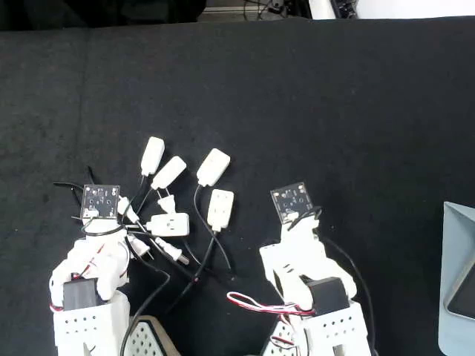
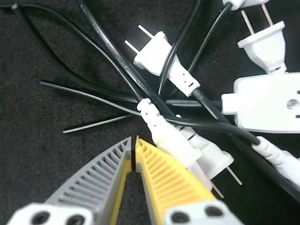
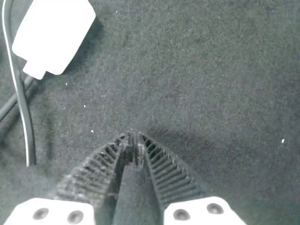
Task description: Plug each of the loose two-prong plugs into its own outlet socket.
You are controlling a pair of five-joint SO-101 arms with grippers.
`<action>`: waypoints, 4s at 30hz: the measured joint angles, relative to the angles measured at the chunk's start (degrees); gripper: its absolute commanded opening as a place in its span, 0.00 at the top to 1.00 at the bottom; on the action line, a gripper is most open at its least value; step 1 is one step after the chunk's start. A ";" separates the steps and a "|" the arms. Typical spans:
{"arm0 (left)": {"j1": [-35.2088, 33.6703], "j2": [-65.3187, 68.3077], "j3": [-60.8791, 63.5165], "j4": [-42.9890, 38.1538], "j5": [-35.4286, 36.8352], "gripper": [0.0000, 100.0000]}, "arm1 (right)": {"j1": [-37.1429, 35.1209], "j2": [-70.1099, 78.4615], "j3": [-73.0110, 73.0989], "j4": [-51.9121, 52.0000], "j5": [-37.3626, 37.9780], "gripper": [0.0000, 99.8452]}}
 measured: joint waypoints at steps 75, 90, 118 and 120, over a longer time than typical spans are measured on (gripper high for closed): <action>-28.04 0.00 -0.26 -0.88 -5.36 0.97 | -39.47 90.46 -51.60 -26.20 -4.66 0.87; -28.22 0.00 -0.26 -0.88 -5.36 0.97 | -40.62 94.95 -55.82 -23.56 -6.42 0.87; -28.22 0.00 -0.26 -1.05 -5.36 0.97 | -42.64 98.81 -57.58 -22.86 -7.38 0.87; -28.22 0.00 -0.26 -1.05 -5.36 0.97 | -42.64 101.01 -58.81 -22.95 -7.38 0.87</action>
